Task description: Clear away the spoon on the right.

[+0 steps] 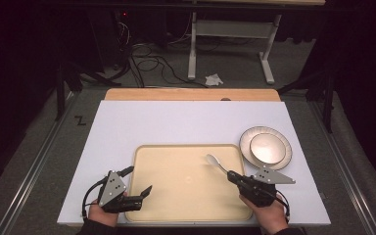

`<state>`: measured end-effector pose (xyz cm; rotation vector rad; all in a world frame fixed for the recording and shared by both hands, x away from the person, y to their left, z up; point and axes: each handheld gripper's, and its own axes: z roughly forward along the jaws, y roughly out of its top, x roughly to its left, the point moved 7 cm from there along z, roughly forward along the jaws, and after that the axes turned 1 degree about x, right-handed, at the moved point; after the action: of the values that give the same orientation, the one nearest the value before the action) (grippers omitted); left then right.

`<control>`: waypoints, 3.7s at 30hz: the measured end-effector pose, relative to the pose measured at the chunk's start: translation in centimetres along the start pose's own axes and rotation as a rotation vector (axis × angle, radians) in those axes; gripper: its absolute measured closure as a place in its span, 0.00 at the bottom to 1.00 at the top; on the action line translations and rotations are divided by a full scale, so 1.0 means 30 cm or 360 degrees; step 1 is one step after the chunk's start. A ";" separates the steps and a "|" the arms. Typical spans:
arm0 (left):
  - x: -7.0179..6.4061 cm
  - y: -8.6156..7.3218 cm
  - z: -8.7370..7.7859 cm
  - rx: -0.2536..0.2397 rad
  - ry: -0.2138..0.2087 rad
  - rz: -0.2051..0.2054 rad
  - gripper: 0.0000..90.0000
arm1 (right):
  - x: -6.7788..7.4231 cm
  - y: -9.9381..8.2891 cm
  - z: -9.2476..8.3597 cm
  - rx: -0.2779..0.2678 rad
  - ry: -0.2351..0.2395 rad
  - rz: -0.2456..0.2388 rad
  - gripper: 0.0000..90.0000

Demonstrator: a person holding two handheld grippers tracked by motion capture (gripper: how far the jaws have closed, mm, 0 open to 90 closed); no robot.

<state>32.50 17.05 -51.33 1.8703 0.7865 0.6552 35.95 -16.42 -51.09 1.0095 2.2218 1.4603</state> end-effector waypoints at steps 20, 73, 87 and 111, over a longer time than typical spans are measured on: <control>-0.004 0.000 0.004 0.0001 -0.0011 0.0007 0.18 | -0.014 -0.043 0.006 0.0052 -0.0015 0.0018 0.97; 0.003 0.005 -0.009 -0.0017 -0.0004 0.0009 0.18 | -0.023 -0.140 0.049 0.0471 -0.0142 -0.0073 1.00; 0.002 0.005 -0.009 -0.0016 -0.0005 0.0009 0.18 | 0.003 -0.137 0.057 0.0465 -0.0105 -0.0112 1.00; 0.002 0.000 -0.001 0.0000 0.0003 -0.0002 0.18 | -0.166 -0.057 -0.179 -0.0030 -0.0146 0.0000 0.20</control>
<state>32.52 17.13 -51.32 1.8694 0.7886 0.6564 35.67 -23.93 -50.88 1.0483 2.1401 1.4035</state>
